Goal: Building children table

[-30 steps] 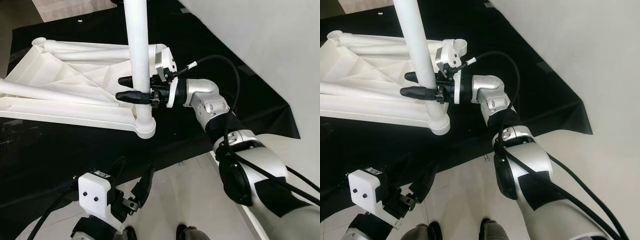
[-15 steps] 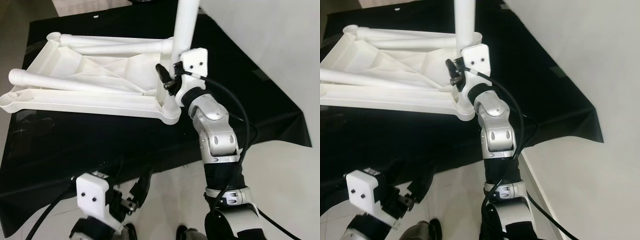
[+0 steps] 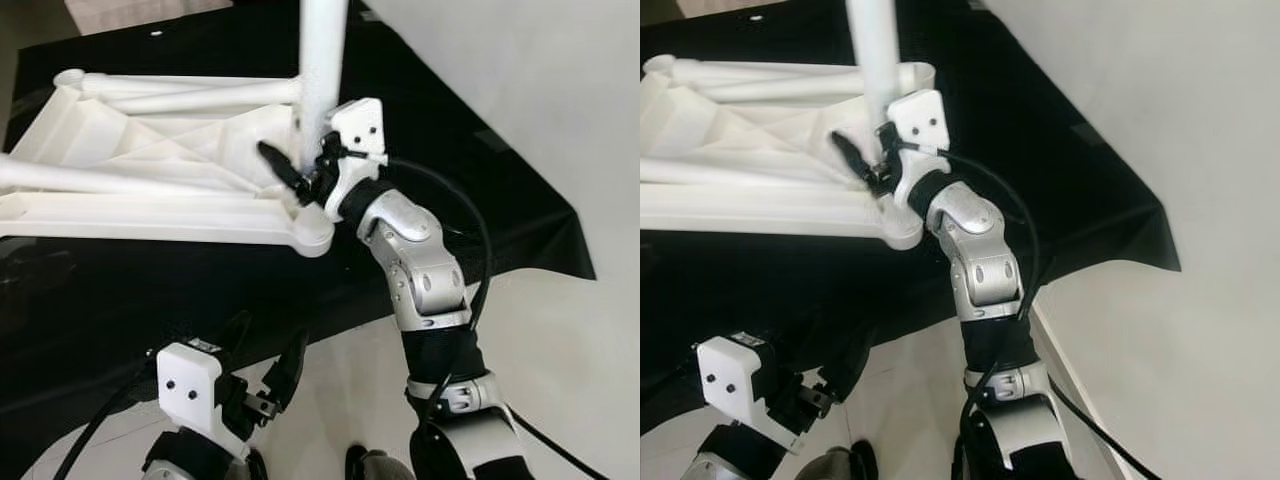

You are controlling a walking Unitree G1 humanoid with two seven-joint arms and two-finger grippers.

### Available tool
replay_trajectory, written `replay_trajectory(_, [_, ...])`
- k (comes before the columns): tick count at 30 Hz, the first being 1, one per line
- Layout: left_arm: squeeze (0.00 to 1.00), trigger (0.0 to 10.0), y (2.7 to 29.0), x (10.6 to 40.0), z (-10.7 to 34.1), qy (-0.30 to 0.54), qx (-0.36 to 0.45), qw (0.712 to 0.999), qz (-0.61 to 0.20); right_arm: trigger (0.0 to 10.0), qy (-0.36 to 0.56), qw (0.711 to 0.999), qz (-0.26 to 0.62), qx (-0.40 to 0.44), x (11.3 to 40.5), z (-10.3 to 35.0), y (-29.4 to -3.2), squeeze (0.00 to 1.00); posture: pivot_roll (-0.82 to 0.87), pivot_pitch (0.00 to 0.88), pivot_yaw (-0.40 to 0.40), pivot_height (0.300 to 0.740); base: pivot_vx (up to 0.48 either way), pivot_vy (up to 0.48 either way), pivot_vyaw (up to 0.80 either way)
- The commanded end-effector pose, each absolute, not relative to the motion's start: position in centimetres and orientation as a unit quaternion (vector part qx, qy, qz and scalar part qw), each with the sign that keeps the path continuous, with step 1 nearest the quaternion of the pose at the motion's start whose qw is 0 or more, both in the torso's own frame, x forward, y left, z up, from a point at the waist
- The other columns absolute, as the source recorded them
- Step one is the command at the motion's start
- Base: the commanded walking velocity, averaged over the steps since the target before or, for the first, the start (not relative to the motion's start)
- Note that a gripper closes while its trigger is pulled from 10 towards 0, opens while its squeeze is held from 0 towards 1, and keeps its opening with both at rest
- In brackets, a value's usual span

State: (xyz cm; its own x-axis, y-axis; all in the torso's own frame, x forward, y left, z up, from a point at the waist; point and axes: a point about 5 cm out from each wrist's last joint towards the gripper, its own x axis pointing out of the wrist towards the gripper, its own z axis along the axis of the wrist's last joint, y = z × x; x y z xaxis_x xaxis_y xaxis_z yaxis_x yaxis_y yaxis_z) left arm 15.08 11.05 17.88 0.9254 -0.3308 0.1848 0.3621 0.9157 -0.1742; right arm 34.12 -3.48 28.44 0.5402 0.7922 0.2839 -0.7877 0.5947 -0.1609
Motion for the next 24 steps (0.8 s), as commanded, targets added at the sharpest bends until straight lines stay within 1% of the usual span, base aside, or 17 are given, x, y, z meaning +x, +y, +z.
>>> replay_trajectory(1, [0.0, 10.0, 11.0, 15.0, 17.4, -0.064, -0.105, 0.977, -0.174, 10.0, -0.168, 0.858, 0.485, 0.001, 33.8, 28.5, -2.5, 1.0, 0.06, 0.242, -0.04, 0.74, 0.0, 0.0, 0.0])
replay_trajectory(2, [0.0, 10.0, 11.0, 15.0, 17.4, -0.064, -0.106, 0.977, -0.175, 10.0, -0.171, 0.829, 0.532, -0.022, 34.1, 28.4, -2.8, 1.0, 0.06, 0.238, -0.04, 0.74, 0.0, 0.0, 0.0])
replay_trajectory(3, [0.0, 10.0, 11.0, 15.0, 17.4, -0.064, -0.106, 0.977, -0.175, 10.0, -0.171, 0.829, 0.532, -0.022, 34.1, 28.4, -2.8, 1.0, 0.06, 0.238, -0.04, 0.74, 0.0, 0.0, 0.0])
replay_trajectory(4, [0.0, 10.0, 11.0, 15.0, 17.4, -0.064, -0.106, 0.977, -0.175, 10.0, -0.167, 0.81, 0.559, -0.052, 34.7, 28.2, -3.1, 0.8, 0.07, 0.234, -0.041, 0.74, 0.0, 0.0, 0.0])
replay_trajectory(5, [0.0, 10.0, 10.9, 15.1, 17.4, -0.064, -0.106, 0.977, -0.176, 10.0, -0.156, 0.794, 0.583, -0.072, 35.4, 28.0, -3.5, 0.0, 0.07, 0.234, -0.041, 0.74, 0.0, 0.0, 0.0])
replay_trajectory(6, [0.0, 10.0, 10.9, 15.1, 17.4, -0.064, -0.106, 0.977, -0.176, 10.0, -0.147, 0.783, 0.598, -0.083, 35.8, 28.0, -3.8, 0.0, 0.07, 0.234, -0.041, 0.74, 0.0, 0.0, 0.0])
replay_trajectory(8, [0.0, 10.0, 10.9, 15.1, 17.4, -0.065, -0.105, 0.977, -0.176, 10.0, -0.128, 0.777, 0.611, -0.08, 36.5, 27.9, -4.0, 0.0, 0.07, 0.231, -0.041, 0.74, 0.0, 0.0, 0.0])
replay_trajectory(11, [0.0, 10.0, 10.9, 15.0, 17.4, -0.064, -0.104, 0.977, -0.176, 10.0, -0.121, 0.774, 0.617, -0.078, 36.8, 27.9, -4.1, 0.0, 0.08, 0.227, -0.041, 0.74, 0.0, 0.0, 0.0])
replay_trajectory(12, [0.0, 10.0, 11.0, 15.0, 17.4, -0.064, -0.104, 0.977, -0.176, 10.0, -0.114, 0.77, 0.624, -0.074, 37.0, 27.9, -4.1, 0.0, 0.08, 0.227, -0.041, 0.74, 0.0, 0.0, 0.0])
replay_trajectory(13, [0.0, 10.0, 11.0, 15.0, 17.4, -0.064, -0.103, 0.977, -0.175, 10.0, -0.107, 0.759, 0.638, -0.074, 37.0, 27.9, -4.0, 0.0, 0.09, 0.228, -0.04, 0.74, 0.0, 0.0, 0.0])
replay_trajectory(14, [0.0, 10.0, 11.0, 15.0, 17.4, -0.064, -0.103, 0.977, -0.175, 10.0, -0.107, 0.759, 0.638, -0.074, 37.0, 27.9, -4.0, 0.0, 0.09, 0.228, -0.04, 0.74, 0.0, 0.0, 0.0])
replay_trajectory(15, [0.0, 10.0, 11.0, 14.9, 17.4, -0.063, -0.102, 0.977, -0.175, 10.0, -0.099, 0.741, 0.66, -0.079, 36.9, 27.8, -3.9, 0.0, 0.09, 0.228, -0.039, 0.74, 0.0, 0.0, 0.0])
replay_trajectory(17, [0.0, 10.0, 11.0, 14.9, 17.4, -0.063, -0.101, 0.977, -0.175, 10.0, -0.091, 0.723, 0.68, -0.08, 36.8, 27.8, -3.6, 0.0, 0.09, 0.229, -0.039, 0.74, 0.0, 0.0, 0.0])
replay_trajectory(19, [0.0, 10.0, 11.0, 14.9, 17.4, -0.063, -0.101, 0.977, -0.175, 10.0, -0.091, 0.723, 0.68, -0.08, 36.8, 27.8, -3.6, 0.0, 0.09, 0.229, -0.039, 0.74, 0.0, 0.0, 0.0])
replay_trajectory(22, [0.0, 10.0, 11.1, 14.8, 17.4, -0.063, -0.099, 0.978, -0.173, 10.0, -0.09, 0.706, 0.698, -0.076, 36.9, 28.0, -3.3, 0.0, 0.1, 0.231, -0.038, 0.74, 0.0, 0.0, 0.0])
replay_trajectory(23, [0.0, 10.0, 11.1, 14.8, 17.4, -0.063, -0.099, 0.978, -0.173, 10.0, -0.09, 0.706, 0.698, -0.076, 36.9, 28.0, -3.3, 0.0, 0.1, 0.231, -0.038, 0.74, 0.0, 0.0, 0.0])
replay_trajectory(24, [0.0, 10.0, 11.1, 14.8, 17.5, -0.062, -0.099, 0.978, -0.172, 5.0, -0.089, 0.704, 0.701, -0.077, 37.0, 28.1, -3.1, 0.0, 0.12, 0.236, -0.032, 0.74, 0.0, 0.0, 0.0])
